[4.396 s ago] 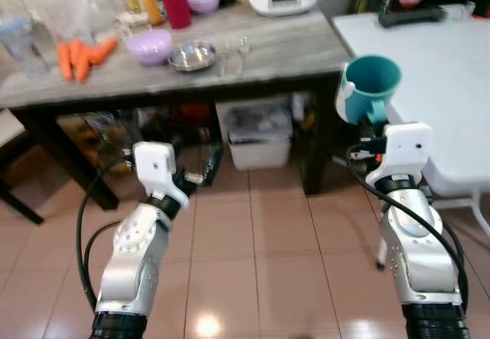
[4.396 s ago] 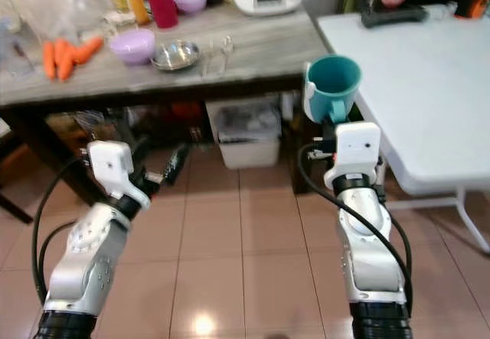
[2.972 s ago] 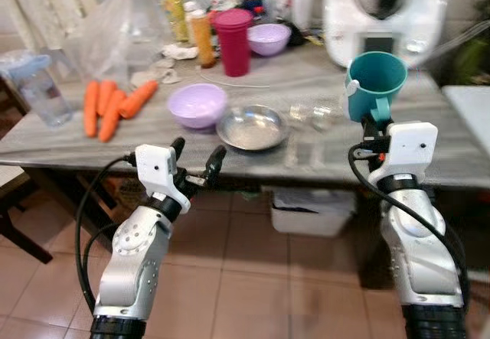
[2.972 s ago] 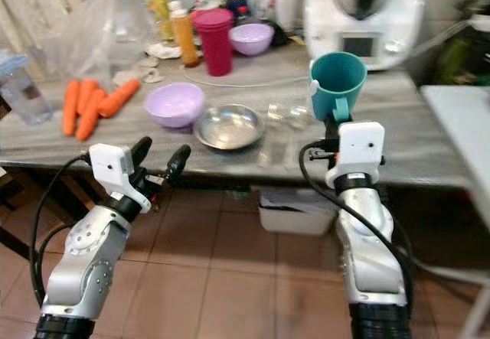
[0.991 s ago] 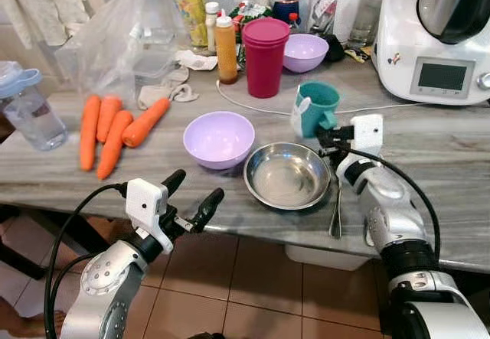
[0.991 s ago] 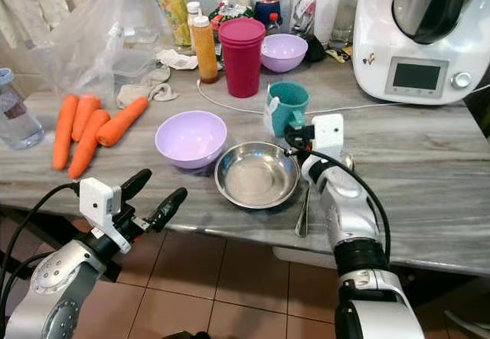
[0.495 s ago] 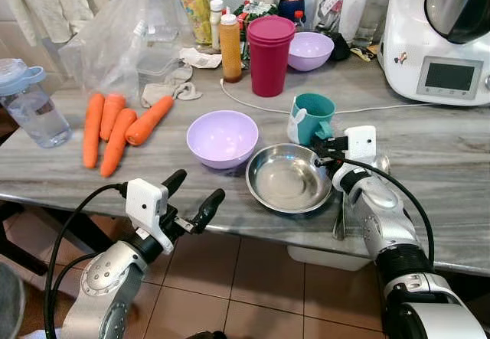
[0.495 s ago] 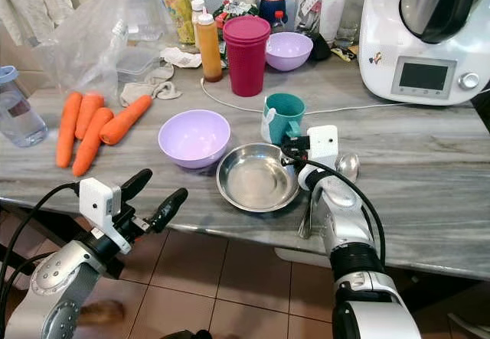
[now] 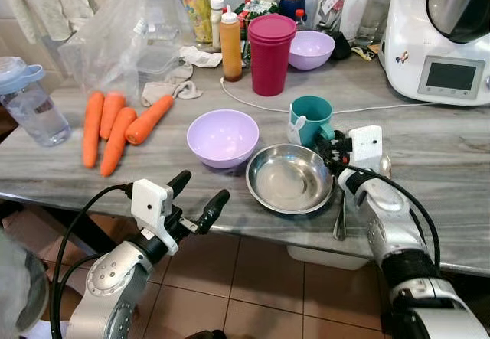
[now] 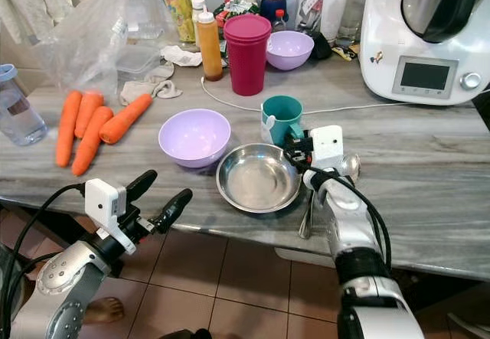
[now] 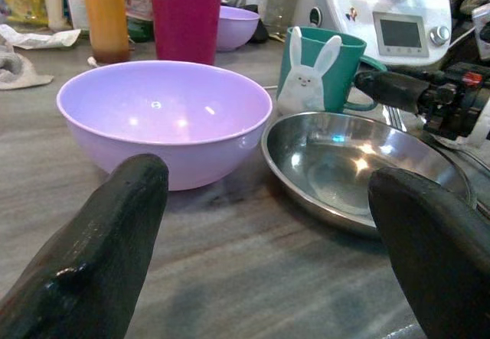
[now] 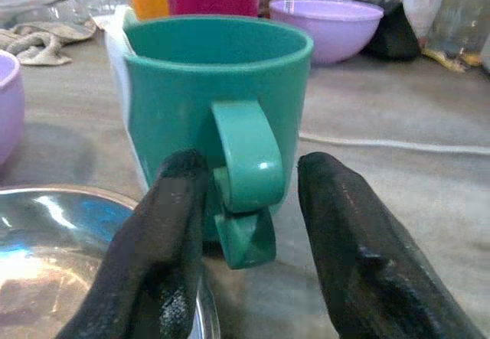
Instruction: Setting the table
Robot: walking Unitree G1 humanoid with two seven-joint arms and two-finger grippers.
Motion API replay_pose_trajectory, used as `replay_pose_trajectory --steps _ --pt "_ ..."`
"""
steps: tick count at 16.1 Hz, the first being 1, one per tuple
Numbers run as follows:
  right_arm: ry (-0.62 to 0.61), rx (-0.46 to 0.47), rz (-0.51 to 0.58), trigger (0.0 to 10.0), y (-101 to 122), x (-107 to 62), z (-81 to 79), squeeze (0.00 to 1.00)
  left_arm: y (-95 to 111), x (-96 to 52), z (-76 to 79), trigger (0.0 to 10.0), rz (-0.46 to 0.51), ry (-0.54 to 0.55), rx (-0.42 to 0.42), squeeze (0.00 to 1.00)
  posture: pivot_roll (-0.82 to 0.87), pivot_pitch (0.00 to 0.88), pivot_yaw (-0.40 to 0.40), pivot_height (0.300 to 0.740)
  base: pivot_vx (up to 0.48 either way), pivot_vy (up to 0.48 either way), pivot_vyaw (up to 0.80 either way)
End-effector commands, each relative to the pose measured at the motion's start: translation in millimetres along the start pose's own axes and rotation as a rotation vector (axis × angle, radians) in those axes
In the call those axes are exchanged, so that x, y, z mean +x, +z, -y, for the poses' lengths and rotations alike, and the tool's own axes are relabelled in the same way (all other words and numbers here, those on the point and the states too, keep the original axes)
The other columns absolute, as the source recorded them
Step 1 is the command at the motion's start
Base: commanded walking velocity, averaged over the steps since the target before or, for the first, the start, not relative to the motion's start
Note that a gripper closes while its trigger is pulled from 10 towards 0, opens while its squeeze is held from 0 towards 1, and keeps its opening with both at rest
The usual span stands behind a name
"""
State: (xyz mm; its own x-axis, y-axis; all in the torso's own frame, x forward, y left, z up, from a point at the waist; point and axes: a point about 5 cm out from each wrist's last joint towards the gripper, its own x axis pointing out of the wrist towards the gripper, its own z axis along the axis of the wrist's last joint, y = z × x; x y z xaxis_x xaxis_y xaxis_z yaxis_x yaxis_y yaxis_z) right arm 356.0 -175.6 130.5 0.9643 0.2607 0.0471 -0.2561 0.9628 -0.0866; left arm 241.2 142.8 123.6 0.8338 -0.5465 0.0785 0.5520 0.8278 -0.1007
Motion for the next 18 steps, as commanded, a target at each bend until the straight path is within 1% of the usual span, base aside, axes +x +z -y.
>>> replay_pose_trajectory --steps 1,2,3,4,5,6,7,8,9,10,11,13,14,15,16,17,18 --pt "-0.005 -0.043 0.046 10.0 9 0.0 0.1 1.00 4 0.6 0.0 10.0 0.004 0.008 0.019 0.00 -0.13 0.101 0.059 0.740 0.000 0.000 0.00" --pt "-0.019 -0.062 0.091 10.0 18 -3.4 0.1 1.00 5 1.2 -0.5 10.0 0.013 0.027 0.024 0.00 -0.13 0.092 0.058 0.740 0.000 0.000 0.00" --pt "-0.027 -0.069 0.107 10.0 21 -5.2 -0.3 1.00 5 1.2 -1.0 10.0 0.017 0.037 0.026 0.00 -0.13 0.092 0.058 0.740 0.000 0.000 0.00" --pt "-0.049 -0.077 0.140 10.0 26 -11.9 -1.4 1.00 6 1.5 -2.1 10.0 0.030 0.062 0.034 0.00 -0.13 0.083 0.057 0.740 0.000 0.000 0.00" --pt "-0.055 -0.075 0.148 10.0 28 -14.5 -2.1 1.00 6 1.3 -2.4 10.0 0.032 0.071 0.033 0.00 -0.14 0.080 0.057 0.740 0.000 0.000 0.00" --pt "-0.075 -0.099 0.171 10.0 32 -22.9 -5.0 1.00 7 0.8 -3.9 10.0 0.039 0.089 0.034 0.00 -0.14 0.079 0.056 0.740 0.000 0.000 0.00" --pt "-0.090 -0.112 0.185 10.0 34 -27.5 -6.3 1.00 7 0.6 -5.0 10.0 0.042 0.101 0.035 0.00 -0.14 0.077 0.056 0.740 0.000 0.000 0.00" --pt "-0.129 -0.110 0.197 10.0 37 -34.9 -7.2 1.00 6 0.4 -6.4 10.0 0.039 0.112 0.041 0.00 -0.15 0.075 0.055 0.740 0.000 0.000 0.00" --pt "-0.142 -0.118 0.201 10.0 38 -37.5 -7.5 1.00 6 0.1 -8.0 10.0 0.034 0.127 0.047 0.00 -0.15 0.075 0.055 0.740 0.000 0.000 0.00" --pt "-0.170 -0.123 0.208 10.0 41 -43.1 -8.5 1.00 5 -0.2 -12.0 10.0 0.024 0.163 0.060 0.00 -0.15 0.075 0.055 0.740 0.000 0.000 0.00" --pt "-0.199 -0.125 0.215 10.0 44 -48.6 -8.1 1.00 1 1.3 -19.9 10.0 -0.005 0.241 0.093 0.00 -0.16 0.071 0.053 0.740 0.000 0.000 0.00" --pt "-0.236 -0.113 0.219 10.0 47 -55.9 -8.2 1.00 -1 0.8 -25.1 10.0 -0.021 0.310 0.111 0.00 -0.16 0.069 0.048 0.740 0.000 0.000 0.00" --pt "-0.252 -0.102 0.196 10.0 45 -60.7 -10.8 0.77 -3 0.0 -26.8 10.0 -0.035 0.341 0.122 0.00 -0.16 0.067 0.045 0.740 0.000 0.000 0.00" --pt "-0.260 -0.071 0.172 10.0 42 -63.4 -13.0 0.54 -5 -0.6 -26.9 10.0 -0.039 0.348 0.122 0.00 -0.16 0.068 0.045 0.740 0.000 0.000 0.00" --pt "-0.259 -0.068 0.161 10.0 40 -65.8 -15.2 0.04 -5 -1.0 -27.1 10.0 -0.041 0.358 0.131 0.00 -0.16 0.069 0.042 0.740 0.000 0.000 -0.78" --pt "-0.253 -0.072 0.151 10.0 39 -67.4 -17.6 0.00 -5 -0.9 -27.5 10.0 -0.045 0.369 0.138 0.00 -0.16 0.067 0.041 0.740 0.000 0.000 -0.79" --pt "-0.247 -0.072 0.146 10.0 39 -68.0 -19.7 0.00 -6 -0.9 -28.2 10.0 -0.051 0.375 0.140 0.00 -0.16 0.072 0.040 0.740 0.000 0.000 -0.79"
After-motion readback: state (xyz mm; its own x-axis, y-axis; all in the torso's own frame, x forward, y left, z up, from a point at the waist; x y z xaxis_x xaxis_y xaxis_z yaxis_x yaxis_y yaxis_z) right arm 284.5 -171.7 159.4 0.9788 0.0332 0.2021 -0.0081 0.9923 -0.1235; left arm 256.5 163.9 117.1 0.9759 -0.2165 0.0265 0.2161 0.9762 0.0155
